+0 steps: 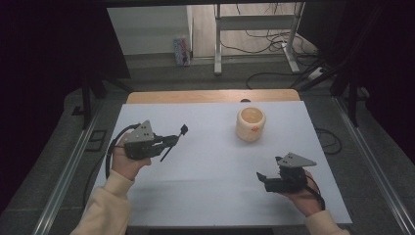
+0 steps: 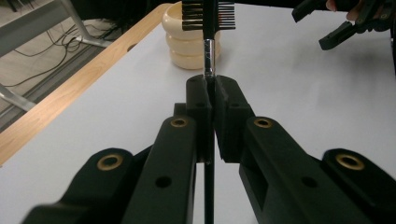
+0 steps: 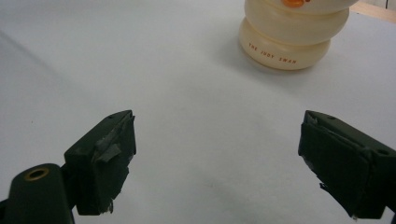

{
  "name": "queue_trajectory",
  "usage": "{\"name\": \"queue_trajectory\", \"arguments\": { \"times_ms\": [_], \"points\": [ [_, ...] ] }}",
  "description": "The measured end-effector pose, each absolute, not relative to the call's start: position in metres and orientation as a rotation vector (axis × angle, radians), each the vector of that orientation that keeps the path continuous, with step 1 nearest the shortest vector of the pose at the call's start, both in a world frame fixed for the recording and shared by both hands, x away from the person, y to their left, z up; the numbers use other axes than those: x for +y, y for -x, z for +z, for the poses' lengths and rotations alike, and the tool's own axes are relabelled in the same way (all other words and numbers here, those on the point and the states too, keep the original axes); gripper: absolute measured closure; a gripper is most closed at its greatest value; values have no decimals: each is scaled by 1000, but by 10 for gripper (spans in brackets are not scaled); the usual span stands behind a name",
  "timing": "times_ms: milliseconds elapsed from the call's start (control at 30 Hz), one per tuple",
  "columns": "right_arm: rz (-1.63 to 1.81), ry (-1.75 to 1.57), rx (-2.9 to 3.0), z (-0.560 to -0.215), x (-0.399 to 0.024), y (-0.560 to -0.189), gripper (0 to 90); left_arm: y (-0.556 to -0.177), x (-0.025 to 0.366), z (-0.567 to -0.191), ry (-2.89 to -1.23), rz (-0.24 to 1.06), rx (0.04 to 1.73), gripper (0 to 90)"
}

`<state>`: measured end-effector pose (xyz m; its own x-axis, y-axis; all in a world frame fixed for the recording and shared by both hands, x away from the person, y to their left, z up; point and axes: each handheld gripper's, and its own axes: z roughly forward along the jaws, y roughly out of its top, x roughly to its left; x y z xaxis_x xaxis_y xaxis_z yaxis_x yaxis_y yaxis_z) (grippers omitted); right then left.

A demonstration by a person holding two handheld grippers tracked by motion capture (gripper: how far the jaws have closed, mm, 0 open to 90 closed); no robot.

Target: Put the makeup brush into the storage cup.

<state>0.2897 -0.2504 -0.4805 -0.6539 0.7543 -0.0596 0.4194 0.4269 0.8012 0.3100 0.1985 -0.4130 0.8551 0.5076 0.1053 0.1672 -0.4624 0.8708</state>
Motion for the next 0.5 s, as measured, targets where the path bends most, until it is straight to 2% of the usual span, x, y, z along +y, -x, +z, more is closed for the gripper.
{"name": "queue_trajectory", "arguments": {
  "times_ms": [500],
  "points": [
    [1155, -975, 2284, -477, -235, -291, 110, -301, 193, -421, -1952, 421, 524, 856]
  ]
}}
